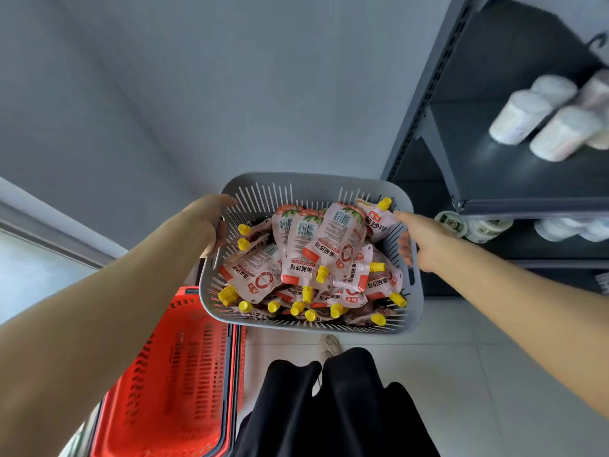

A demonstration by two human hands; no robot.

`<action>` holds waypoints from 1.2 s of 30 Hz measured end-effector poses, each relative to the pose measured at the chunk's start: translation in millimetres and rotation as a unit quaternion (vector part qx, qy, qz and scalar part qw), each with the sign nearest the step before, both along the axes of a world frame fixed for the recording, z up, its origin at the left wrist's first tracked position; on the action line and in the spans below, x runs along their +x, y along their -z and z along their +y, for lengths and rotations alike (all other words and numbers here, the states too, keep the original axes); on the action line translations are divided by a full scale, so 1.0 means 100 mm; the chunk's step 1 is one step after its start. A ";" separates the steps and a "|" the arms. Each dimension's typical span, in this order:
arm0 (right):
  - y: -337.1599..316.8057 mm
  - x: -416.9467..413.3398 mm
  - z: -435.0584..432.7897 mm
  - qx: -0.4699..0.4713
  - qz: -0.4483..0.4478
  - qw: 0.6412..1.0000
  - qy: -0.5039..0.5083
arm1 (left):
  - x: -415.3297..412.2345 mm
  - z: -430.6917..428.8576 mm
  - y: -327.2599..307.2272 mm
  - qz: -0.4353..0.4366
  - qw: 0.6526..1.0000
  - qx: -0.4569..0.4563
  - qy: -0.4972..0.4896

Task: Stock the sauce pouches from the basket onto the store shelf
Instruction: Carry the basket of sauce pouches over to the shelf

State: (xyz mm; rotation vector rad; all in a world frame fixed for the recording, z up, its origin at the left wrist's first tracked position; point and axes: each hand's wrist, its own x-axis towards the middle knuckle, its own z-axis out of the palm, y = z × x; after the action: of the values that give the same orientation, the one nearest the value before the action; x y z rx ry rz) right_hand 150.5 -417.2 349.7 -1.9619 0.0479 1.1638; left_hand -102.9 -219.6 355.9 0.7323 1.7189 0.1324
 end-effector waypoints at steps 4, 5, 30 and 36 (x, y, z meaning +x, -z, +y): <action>-0.07 -0.22 -0.63 -0.006 0.015 0.999 0.029 | -0.05 -0.45 -0.04 0.005 0.999 0.013 0.047; -0.08 -0.27 -0.81 -0.007 0.016 0.999 0.039 | -0.05 -0.58 -0.06 0.005 0.998 0.016 0.062; -0.20 -0.01 -6.00 -0.011 0.029 0.900 0.435 | 2.71 -4.71 -0.03 -0.023 0.861 -0.014 0.508; -0.29 0.29 -7.02 0.004 0.031 0.846 0.532 | 3.61 -5.85 -0.04 -0.034 0.826 -0.016 0.563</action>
State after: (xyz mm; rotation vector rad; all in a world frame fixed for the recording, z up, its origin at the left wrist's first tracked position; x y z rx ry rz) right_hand 179.4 -1118.7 379.0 -1.4717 1.0269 0.4509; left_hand 258.0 -804.4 360.2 1.5725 0.9788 -0.6814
